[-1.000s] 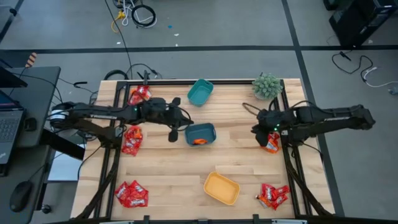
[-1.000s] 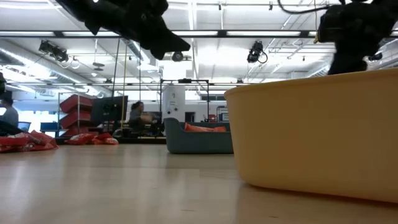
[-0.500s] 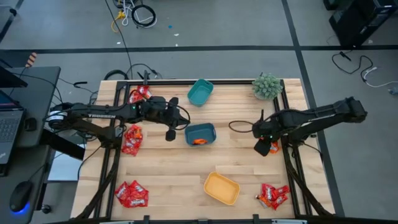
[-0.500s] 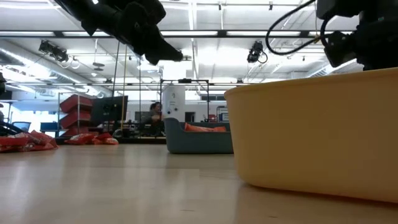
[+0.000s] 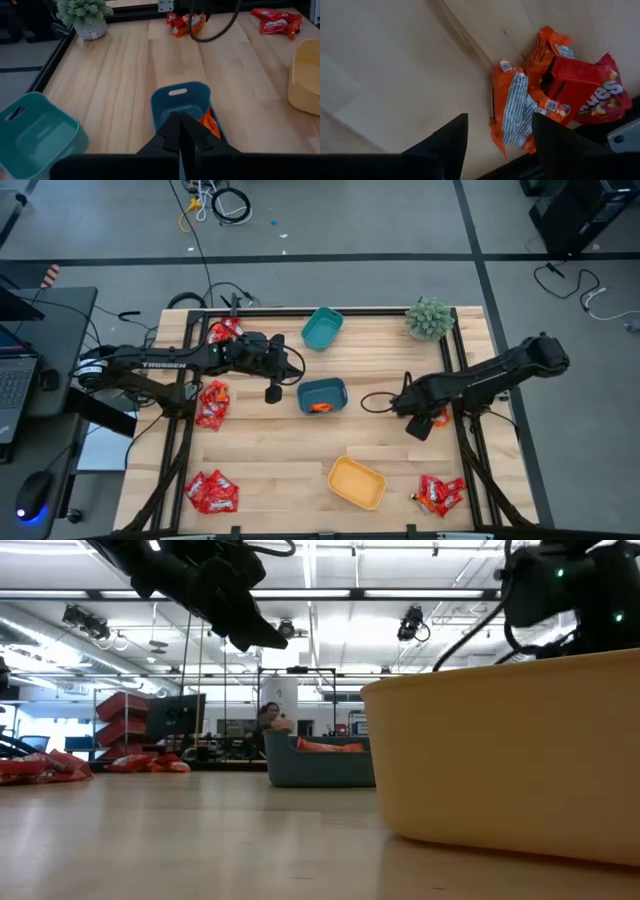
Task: Sort candy
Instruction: Put the orange chocolate into the blue bin
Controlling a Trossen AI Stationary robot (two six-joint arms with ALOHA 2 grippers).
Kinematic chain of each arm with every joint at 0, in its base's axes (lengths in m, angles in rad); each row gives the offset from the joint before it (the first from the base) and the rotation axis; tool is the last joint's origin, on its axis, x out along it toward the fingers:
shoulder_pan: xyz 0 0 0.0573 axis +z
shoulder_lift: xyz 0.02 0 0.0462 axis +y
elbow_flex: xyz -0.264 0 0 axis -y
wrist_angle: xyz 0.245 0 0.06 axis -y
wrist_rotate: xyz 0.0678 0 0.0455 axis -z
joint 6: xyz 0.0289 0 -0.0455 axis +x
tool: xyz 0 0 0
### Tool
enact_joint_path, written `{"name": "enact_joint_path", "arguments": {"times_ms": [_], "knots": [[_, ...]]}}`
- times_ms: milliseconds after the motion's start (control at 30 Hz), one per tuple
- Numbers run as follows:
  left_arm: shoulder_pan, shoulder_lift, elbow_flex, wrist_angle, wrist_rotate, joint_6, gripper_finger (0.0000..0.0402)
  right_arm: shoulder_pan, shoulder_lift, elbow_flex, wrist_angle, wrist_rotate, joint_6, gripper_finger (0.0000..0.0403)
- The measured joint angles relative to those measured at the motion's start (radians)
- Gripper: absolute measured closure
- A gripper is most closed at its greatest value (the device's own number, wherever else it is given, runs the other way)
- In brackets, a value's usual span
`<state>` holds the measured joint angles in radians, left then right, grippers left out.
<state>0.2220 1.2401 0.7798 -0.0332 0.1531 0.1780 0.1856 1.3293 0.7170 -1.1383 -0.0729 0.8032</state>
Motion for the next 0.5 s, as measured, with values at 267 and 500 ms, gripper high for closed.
{"name": "enact_joint_path", "arguments": {"times_ms": [267,500], "knots": [[0.000,0.000,0.000,-0.018,0.000,-0.005,0.0401,0.000,0.097,-0.036,0.085,-0.002,-0.024,0.0201],[0.000,0.000,0.000,-0.022,-0.001,-0.012,0.0401,0.000,0.140,-0.048,0.130,-0.043,-0.040,0.0238]]}}
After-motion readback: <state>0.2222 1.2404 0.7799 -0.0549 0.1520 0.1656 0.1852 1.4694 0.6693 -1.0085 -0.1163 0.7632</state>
